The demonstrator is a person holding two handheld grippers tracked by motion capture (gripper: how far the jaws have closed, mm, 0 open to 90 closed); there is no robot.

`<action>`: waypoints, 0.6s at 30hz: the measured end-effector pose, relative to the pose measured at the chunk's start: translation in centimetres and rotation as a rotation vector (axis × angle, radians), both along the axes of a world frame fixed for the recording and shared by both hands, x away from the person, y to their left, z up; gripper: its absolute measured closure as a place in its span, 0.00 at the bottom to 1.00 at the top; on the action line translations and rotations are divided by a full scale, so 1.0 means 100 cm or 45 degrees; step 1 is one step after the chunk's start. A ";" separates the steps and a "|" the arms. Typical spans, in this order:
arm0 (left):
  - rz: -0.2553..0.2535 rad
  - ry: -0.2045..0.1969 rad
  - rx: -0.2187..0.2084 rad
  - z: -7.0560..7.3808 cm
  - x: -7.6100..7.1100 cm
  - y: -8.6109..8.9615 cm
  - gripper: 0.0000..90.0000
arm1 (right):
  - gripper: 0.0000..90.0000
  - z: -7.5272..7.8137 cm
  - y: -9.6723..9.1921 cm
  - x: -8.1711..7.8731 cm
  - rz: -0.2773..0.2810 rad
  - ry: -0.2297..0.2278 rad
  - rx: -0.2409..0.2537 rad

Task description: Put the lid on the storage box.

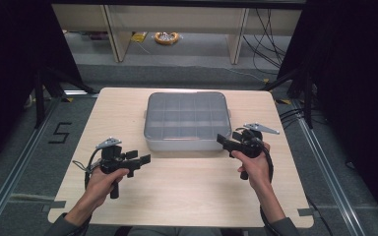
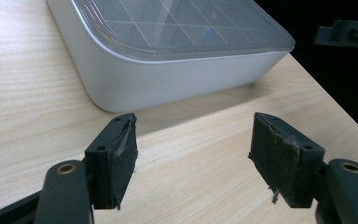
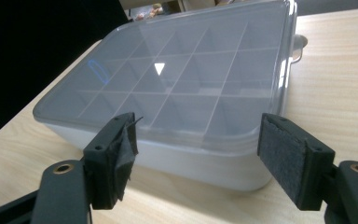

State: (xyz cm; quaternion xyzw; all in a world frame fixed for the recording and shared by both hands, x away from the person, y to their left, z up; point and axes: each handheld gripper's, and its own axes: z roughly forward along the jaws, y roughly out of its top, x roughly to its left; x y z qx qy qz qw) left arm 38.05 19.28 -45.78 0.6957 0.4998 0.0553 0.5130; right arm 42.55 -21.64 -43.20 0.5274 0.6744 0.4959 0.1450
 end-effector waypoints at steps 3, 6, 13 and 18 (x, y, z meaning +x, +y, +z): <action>-0.007 -0.010 0.013 -0.002 -0.004 0.000 0.34 | 0.32 -0.002 0.000 -0.004 0.004 0.011 -0.015; -0.014 -0.018 0.027 -0.005 -0.009 -0.002 0.33 | 0.31 -0.004 0.001 -0.008 0.018 0.009 -0.013; -0.076 -0.017 0.025 -0.013 -0.019 -0.004 0.29 | 0.23 -0.011 0.002 -0.022 0.037 0.070 -0.009; -0.110 -0.015 0.020 -0.016 -0.025 -0.004 0.18 | 0.17 -0.016 0.004 -0.033 0.079 0.098 0.014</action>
